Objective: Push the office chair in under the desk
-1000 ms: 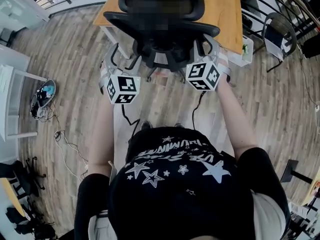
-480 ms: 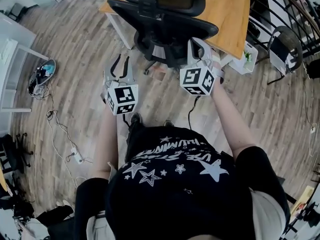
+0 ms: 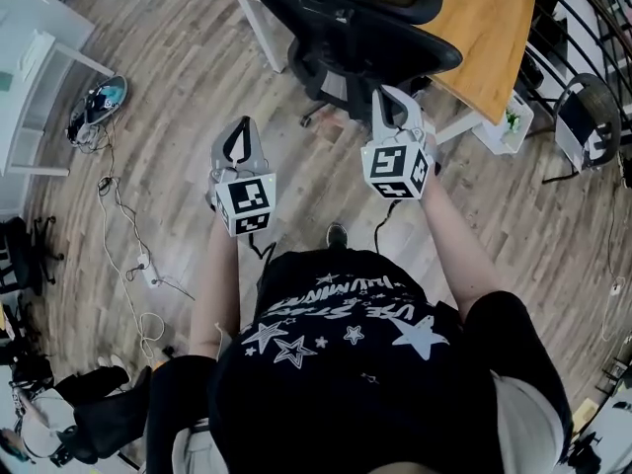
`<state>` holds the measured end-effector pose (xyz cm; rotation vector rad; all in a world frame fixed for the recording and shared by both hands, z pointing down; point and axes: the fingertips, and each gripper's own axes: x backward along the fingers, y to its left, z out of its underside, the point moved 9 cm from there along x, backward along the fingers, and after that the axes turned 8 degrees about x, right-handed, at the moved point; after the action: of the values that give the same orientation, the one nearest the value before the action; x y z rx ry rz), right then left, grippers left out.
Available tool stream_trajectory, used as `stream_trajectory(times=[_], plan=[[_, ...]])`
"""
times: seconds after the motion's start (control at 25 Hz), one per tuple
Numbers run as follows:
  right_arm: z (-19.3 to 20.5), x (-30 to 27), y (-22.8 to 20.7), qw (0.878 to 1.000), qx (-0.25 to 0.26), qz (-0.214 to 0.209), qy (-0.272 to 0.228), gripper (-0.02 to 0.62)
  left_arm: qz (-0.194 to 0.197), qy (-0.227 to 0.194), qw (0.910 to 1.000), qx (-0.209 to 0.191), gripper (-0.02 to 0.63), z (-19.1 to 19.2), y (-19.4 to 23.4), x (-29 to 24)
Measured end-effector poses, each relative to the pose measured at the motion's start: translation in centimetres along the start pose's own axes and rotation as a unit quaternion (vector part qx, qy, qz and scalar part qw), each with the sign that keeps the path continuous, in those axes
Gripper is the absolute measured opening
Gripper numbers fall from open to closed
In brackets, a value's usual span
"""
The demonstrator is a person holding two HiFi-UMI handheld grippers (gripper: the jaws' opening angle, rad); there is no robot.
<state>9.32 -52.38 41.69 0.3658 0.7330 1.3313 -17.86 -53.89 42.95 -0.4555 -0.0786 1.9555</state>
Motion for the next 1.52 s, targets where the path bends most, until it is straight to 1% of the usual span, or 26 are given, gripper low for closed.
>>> stream_trajectory(times=[0.12,0.28,0.48,0.64,0.8,1.28,1.52], plan=[[0.1,-0.3,0.9,1.000,-0.009,-0.011,0.005,0.002,-0.006,0.013,0.9997,0.021,0.002,1.7,0.2,0.8],[-0.4,0.1,2.2,0.999,-0.017,-0.024,0.013,0.002,-0.006,0.025,0.9990,0.038,0.002,3.3,0.6,2.8],[-2.2,2.1,4.4,0.999,-0.010,-0.049,0.014,0.002,-0.017,0.031,0.9976,0.059,0.002,5.2,1.5,6.8],[-3.2,4.6,6.2,0.998,-0.016,-0.062,0.015,0.002,-0.022,0.042,0.9967,0.065,0.002,6.6,2.1,10.5],[-4.3,6.7,8.0,0.998,-0.010,-0.068,0.014,0.002,-0.035,0.035,0.9973,0.055,0.002,6.3,3.3,13.9],[-7.6,13.9,11.7,0.998,0.000,-0.056,-0.008,0.002,-0.053,0.013,0.9962,0.067,0.002,7.9,4.4,22.6],[-8.4,17.2,12.7,0.998,0.003,-0.051,-0.023,0.002,-0.059,-0.002,0.9962,0.064,0.002,7.7,4.2,25.9]])
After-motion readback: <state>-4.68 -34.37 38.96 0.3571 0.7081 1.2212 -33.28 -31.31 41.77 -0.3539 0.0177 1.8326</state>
